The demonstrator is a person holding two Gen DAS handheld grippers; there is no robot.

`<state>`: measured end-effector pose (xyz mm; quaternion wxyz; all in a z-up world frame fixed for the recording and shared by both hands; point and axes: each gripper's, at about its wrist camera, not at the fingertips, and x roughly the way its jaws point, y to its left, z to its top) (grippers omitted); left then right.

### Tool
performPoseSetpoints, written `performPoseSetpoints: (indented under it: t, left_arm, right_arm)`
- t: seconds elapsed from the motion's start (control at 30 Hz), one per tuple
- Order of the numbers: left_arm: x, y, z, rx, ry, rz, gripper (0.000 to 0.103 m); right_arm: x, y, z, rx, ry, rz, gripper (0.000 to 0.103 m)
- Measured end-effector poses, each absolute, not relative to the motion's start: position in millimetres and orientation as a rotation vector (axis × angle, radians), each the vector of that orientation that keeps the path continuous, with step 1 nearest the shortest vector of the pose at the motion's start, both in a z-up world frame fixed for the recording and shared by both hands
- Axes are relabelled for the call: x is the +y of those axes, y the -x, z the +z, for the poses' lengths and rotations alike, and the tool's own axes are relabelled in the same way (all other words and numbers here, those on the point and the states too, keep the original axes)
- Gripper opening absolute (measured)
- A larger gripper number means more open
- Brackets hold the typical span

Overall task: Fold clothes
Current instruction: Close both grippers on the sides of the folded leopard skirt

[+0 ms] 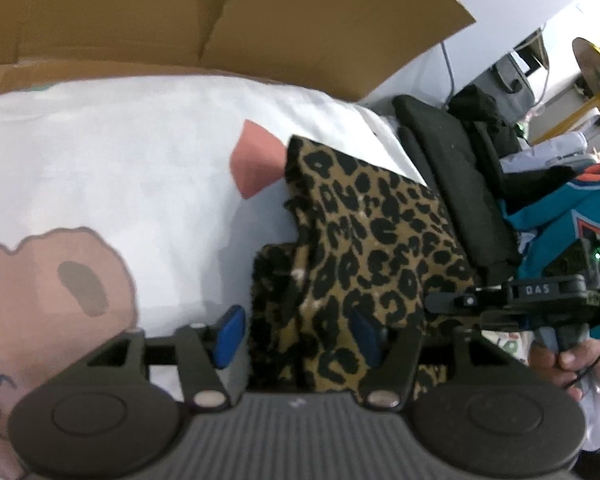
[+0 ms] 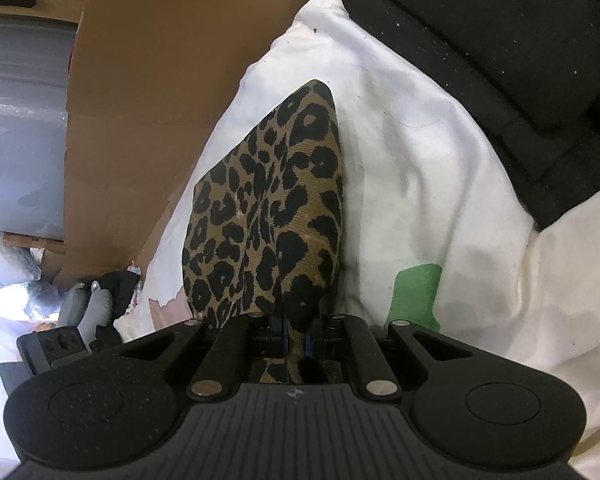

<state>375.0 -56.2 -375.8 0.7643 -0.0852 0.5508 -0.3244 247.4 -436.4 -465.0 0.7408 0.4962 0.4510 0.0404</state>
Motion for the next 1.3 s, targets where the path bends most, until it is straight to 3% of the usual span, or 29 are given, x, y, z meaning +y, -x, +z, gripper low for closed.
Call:
performPoseSetpoints:
  t: [0.4, 0.53, 0.6, 0.67, 0.77, 0.83, 0.97, 1.03, 1.3]
  left_arm:
    - [-69, -386, -392, 1.22, 0.191, -0.734, 0.069]
    - [-71, -390, -387, 1.216, 0.177, -0.739, 0.036]
    - [-68, -392, -383, 1.215, 0.203, -0.749, 0.03]
    - [-67, -394, -382, 1.217, 0.216, -0.756, 0.029]
    - [-67, -394, -385, 1.23, 0.209, -0.749, 0.037]
    - [-67, -396, -388, 1.248, 0.2, -0.739, 0.057]
    - [-64, -398, -396, 1.263, 0.221, -0.767, 0.068]
    - [-62, -399, -401, 1.265, 0.28, -0.783, 0.078]
    - [-84, -400, -402, 1.282, 0.273, -0.849, 0.067]
  right_arm:
    - [-440, -242, -467, 0.977, -1.086, 0.071, 0.006]
    - [-436, -242, -462, 0.984, -1.054, 0.075, 0.006]
    - [-435, -242, -459, 0.987, -1.037, 0.076, 0.009]
    - [-433, -242, -456, 0.991, -1.02, 0.076, 0.013]
    - [-432, -239, -454, 0.985, -1.019, 0.082, 0.031]
    - [-433, -235, -455, 0.975, -1.033, 0.078, 0.035]
    - [-440, -226, -463, 0.959, -1.092, 0.051, 0.035]
    - [-442, -221, -469, 0.946, -1.135, 0.042, 0.035]
    - [-444, -216, -487, 0.912, -1.255, 0.03, 0.036]
